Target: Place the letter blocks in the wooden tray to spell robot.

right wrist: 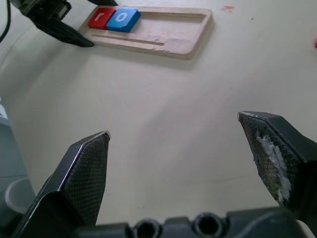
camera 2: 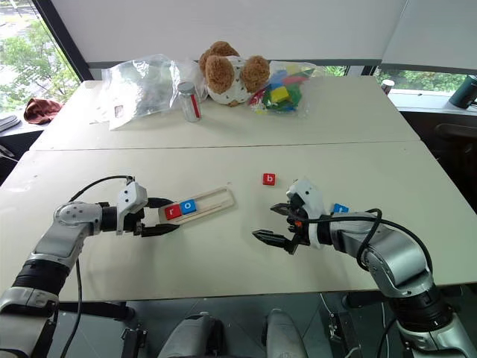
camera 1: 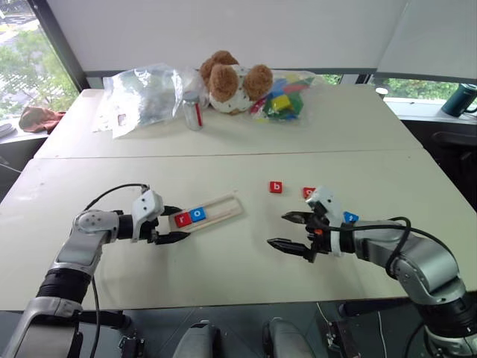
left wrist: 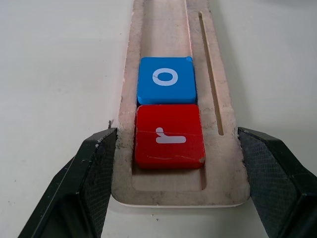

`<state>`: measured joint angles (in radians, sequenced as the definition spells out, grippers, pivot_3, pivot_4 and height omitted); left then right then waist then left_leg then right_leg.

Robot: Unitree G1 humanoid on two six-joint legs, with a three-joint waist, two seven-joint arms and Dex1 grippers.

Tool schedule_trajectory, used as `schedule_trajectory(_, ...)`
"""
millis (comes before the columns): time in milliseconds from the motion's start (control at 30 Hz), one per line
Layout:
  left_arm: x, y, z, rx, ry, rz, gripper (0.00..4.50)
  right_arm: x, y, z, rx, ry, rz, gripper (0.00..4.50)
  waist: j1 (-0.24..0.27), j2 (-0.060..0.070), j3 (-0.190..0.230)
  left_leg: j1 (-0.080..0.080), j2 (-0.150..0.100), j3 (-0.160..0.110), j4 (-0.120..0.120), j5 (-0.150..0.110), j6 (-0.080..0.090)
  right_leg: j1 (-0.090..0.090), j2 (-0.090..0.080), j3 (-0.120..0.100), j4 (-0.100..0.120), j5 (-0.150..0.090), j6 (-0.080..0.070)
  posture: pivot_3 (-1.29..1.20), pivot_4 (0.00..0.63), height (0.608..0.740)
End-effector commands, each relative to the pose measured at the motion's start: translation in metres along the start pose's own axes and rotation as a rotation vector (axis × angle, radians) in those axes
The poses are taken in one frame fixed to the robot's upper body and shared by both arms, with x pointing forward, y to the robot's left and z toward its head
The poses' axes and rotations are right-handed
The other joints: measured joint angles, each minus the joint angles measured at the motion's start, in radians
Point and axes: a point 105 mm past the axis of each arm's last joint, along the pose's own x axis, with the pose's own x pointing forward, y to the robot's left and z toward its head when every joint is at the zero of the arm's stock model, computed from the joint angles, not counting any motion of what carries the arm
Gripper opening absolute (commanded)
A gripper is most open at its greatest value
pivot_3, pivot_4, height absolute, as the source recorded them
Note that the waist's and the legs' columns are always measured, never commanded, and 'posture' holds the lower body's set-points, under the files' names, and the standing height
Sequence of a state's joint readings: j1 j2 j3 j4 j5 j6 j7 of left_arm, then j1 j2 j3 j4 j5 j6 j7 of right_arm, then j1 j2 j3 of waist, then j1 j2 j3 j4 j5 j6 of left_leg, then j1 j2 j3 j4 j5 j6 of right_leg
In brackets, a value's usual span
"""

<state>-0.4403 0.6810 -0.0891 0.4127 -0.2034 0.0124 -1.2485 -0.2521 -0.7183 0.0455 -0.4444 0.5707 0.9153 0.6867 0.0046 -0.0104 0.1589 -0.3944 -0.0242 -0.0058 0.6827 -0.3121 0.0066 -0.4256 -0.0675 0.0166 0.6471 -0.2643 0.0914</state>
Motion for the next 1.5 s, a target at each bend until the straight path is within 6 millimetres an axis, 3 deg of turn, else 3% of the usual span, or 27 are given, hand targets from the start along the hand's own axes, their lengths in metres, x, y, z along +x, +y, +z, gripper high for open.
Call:
schedule_trajectory(33,0.015,-0.005,0.027,0.125,-0.005,-0.15,3.12,-0.019,-0.027,0.011,0.001,-0.058,-0.168,4.5,0.01,0.0,0.0,0.0,0.0,0.0,0.0,0.0,0.0,0.0,0.0,0.0,0.0,0.0,0.0,0.0,0.15,0.74)
schedule_trajectory(133,0.031,-0.005,0.045,0.199,-0.01,-0.253,3.12,-0.032,-0.047,0.01,0.01,-0.065,-0.289,4.5,0.011,0.0,0.0,-0.002,-0.001,0.0,0.001,0.0,0.0,0.0,0.0,0.0,0.0,0.0,0.0,0.0,0.15,0.74)
schedule_trajectory(267,0.051,-0.004,0.051,0.199,-0.014,-0.317,3.12,-0.04,-0.062,0.01,-0.005,-0.069,-0.399,4.5,0.003,0.0,0.0,-0.002,-0.001,0.0,0.001,0.0,0.0,-0.001,0.002,0.0,0.0,0.0,0.0,0.0,0.15,0.74)
schedule_trajectory(400,0.066,-0.006,0.045,0.195,-0.009,-0.343,3.12,-0.043,-0.062,0.016,0.021,-0.106,-0.441,4.5,-0.014,0.0,0.0,-0.002,0.001,0.001,0.0,0.0,0.001,-0.002,0.006,-0.001,0.001,0.0,0.0,0.0,0.15,0.74)
schedule_trajectory(567,0.07,-0.009,0.037,0.18,-0.002,-0.348,3.12,-0.036,-0.059,0.014,0.044,-0.104,-0.453,4.5,-0.016,0.0,0.0,-0.001,0.001,0.001,0.001,0.0,0.001,-0.002,0.006,-0.001,0.002,0.0,0.001,0.0,0.15,0.74)
schedule_trajectory(633,0.07,-0.013,0.035,0.167,-0.007,-0.359,4.18,-0.028,-0.057,0.017,0.05,-0.11,-0.453,4.5,-0.016,0.0,0.0,-0.001,0.001,0.001,0.001,0.0,0.001,-0.001,0.006,-0.001,0.002,0.0,0.001,0.0,0.15,0.74)
schedule_trajectory(667,0.07,-0.013,0.035,0.162,-0.013,-0.357,4.48,-0.023,-0.057,0.02,0.054,-0.117,-0.453,4.5,-0.016,0.0,0.0,-0.001,0.0,0.001,0.001,0.0,0.001,-0.001,0.006,-0.001,0.002,0.0,0.001,0.0,0.15,0.74)
schedule_trajectory(700,0.069,-0.014,0.036,0.159,-0.019,-0.354,4.48,-0.018,-0.056,0.023,0.059,-0.126,-0.453,4.5,-0.016,0.0,0.0,-0.001,0.0,0.001,0.001,0.0,0.001,-0.001,0.006,-0.001,0.002,0.0,0.001,0.0,0.15,0.74)
schedule_trajectory(800,0.063,-0.012,0.044,0.151,-0.06,-0.326,4.48,0.0,-0.056,0.039,0.072,-0.17,-0.483,4.5,-0.018,0.0,0.0,0.0,0.001,0.001,0.001,0.0,0.001,-0.001,0.005,0.0,0.003,0.0,0.001,0.0,0.15,0.74)
schedule_trajectory(900,0.042,-0.003,0.053,0.167,-0.063,-0.28,4.48,0.019,-0.061,0.05,0.177,-0.206,-0.562,4.5,-0.02,0.0,0.0,0.0,0.002,0.001,0.001,0.001,0.0,-0.002,0.006,0.0,0.003,0.0,0.001,0.0,0.15,0.74)
schedule_trajectory(1133,-0.007,0.008,0.072,0.199,-0.035,-0.147,4.48,0.063,-0.054,0.045,0.319,-0.136,-0.583,4.5,-0.019,0.0,0.0,-0.002,0.001,0.0,-0.001,0.001,-0.001,-0.004,0.005,0.0,0.005,0.0,0.0,0.0,0.15,0.74)
schedule_trajectory(1333,-0.018,-0.003,0.076,0.154,-0.064,-0.048,4.48,0.083,-0.055,0.036,0.325,-0.062,-0.596,4.5,-0.022,0.0,0.0,-0.002,0.0,0.0,0.0,0.001,-0.001,-0.004,0.003,0.001,0.005,0.0,0.0,0.0,0.15,0.74)
schedule_trajectory(1500,-0.017,-0.009,0.076,0.119,-0.082,0.013,4.48,0.096,-0.062,0.029,0.313,-0.019,-0.627,4.5,-0.026,0.0,0.0,-0.001,0.001,0.0,0.0,0.001,-0.001,-0.004,0.004,0.0,0.005,0.0,0.0,0.0,0.15,0.74)
